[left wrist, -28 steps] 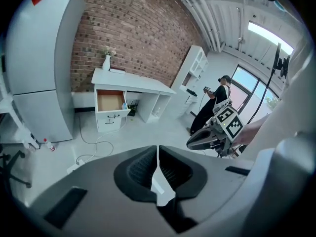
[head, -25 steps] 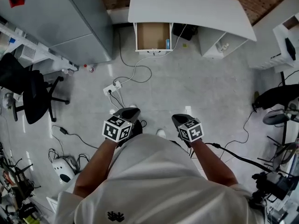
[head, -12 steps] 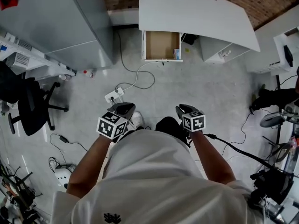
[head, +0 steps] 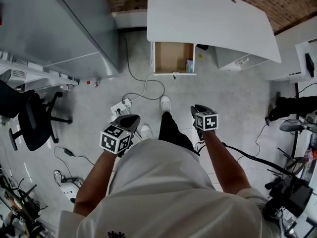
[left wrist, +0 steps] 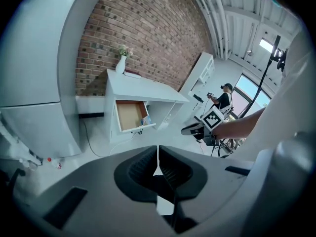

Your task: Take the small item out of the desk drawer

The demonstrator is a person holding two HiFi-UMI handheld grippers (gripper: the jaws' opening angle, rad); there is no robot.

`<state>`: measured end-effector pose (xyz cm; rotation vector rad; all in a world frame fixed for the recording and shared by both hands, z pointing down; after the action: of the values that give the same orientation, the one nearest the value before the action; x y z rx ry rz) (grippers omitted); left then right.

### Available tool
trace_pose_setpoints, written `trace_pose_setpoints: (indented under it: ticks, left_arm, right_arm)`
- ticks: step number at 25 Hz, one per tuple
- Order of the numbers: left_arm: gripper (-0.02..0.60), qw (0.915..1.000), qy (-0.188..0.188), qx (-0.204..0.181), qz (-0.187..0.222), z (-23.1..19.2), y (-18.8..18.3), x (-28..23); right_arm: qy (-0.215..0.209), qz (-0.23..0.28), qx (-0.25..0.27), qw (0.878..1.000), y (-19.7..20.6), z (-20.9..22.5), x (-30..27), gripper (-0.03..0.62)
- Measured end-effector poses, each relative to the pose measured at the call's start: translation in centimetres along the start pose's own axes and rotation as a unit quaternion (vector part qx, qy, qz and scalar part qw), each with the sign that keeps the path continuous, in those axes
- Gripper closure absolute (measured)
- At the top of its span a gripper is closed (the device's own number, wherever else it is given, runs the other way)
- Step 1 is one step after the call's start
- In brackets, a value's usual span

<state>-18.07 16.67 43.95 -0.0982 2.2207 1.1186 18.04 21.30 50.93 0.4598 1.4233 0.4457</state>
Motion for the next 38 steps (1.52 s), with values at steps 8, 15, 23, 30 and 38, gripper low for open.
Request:
trace_pose_setpoints:
  ticks: [8, 15, 23, 30, 38]
  left_arm:
    - [0.551, 0.9996, -0.029, 0.006, -0.004, -1.6, -8.3, -5.7]
    - [0.551, 0.9992, -0.039, -0.001, -0.011, 7.0, -13.1, -3.7]
    - [0.551, 0.9991, -0.038, -0.005, -0.021, 19.3, -11.0, 6.8]
    - [0.551, 0.999, -0.041, 0.012, -0.016, 23.9, -11.4, 10.3]
    - [0.551, 0.9986, -0.043, 0.021, -0.022, 23.2, -10.8, 12.1]
  right_arm:
    - [0.019, 0.004, -0.002, 1.0, -7.9, 8.6, -7.8, 0.465]
    - [0.051, -0.001, -0.024, 0.998, -9.9, 14.0, -2.9, 0.446]
    - [0.096, -0.012, -0.039, 0.995, -6.0, 11.4, 9.9, 0.418]
    - [0.114, -0.031, -0.037, 0.992, -5.3, 11.4, 13.9, 0.402]
    - [0.134, -0.041, -0.033, 0.99, -7.1, 9.6, 12.8, 0.401]
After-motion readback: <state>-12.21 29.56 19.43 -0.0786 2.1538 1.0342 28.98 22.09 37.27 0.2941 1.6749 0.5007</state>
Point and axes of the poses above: the fingertips, and each gripper's own axes: x backward along the fingers, z to its right, y out of its underside, the point moved 9 cm from there along x, backward along the fingers, and after that the axes turned 1 degree about y, right-handed, at the moved point
